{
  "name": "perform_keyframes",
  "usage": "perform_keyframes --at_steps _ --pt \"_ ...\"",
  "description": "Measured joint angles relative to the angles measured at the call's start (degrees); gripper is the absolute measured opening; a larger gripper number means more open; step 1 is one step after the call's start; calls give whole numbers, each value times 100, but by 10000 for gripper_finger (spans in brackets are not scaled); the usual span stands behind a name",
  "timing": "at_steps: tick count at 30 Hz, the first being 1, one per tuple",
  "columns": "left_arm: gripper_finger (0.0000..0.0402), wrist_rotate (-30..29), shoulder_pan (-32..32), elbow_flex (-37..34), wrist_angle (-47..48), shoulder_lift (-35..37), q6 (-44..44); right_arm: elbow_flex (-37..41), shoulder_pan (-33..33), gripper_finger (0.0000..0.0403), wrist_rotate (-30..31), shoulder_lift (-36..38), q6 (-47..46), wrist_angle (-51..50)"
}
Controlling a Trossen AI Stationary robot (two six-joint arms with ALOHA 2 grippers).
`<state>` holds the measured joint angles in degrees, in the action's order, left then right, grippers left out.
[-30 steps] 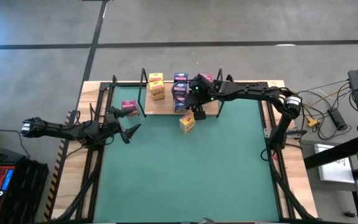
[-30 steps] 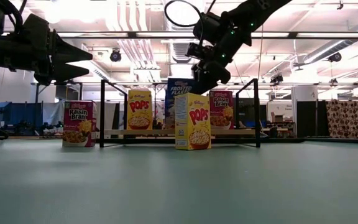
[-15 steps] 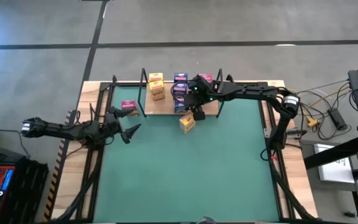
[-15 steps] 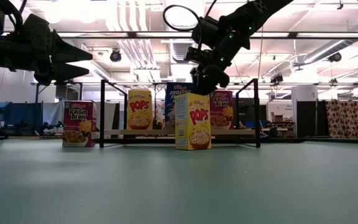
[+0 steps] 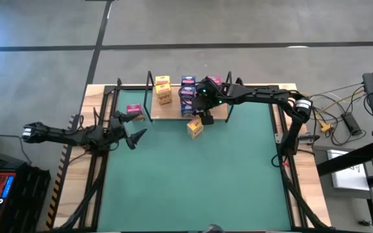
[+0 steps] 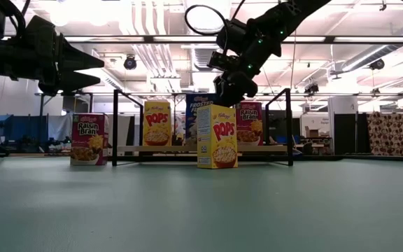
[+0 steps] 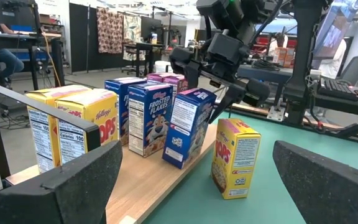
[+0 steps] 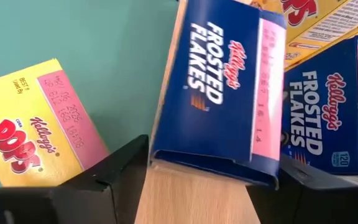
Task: Stack cereal on shelf
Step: Put the blue cereal box on the shelf aligned with the other blue cereal boxes, then put the yellow cereal box on the shelf aligned with the other yellow cereal boxes
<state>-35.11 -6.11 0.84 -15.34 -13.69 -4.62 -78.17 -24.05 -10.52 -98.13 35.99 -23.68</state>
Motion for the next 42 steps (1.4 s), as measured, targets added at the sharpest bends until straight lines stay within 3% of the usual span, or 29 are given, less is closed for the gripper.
perform_keyframes --at_steps 15,28,36,42 --pt "400 0 0 0 -2 0 0 -180 -26 311 -22 13 -132 -61" --pt "400 1 -2 0 -1 0 0 -859 -26 358 14 83 -151 -1102" --pt "400 0 -2 0 0 0 0 -789 -26 362 318 931 -251 -1921" --pt "400 0 0 0 0 0 0 -166 -11 362 308 1844 -536 -1976"
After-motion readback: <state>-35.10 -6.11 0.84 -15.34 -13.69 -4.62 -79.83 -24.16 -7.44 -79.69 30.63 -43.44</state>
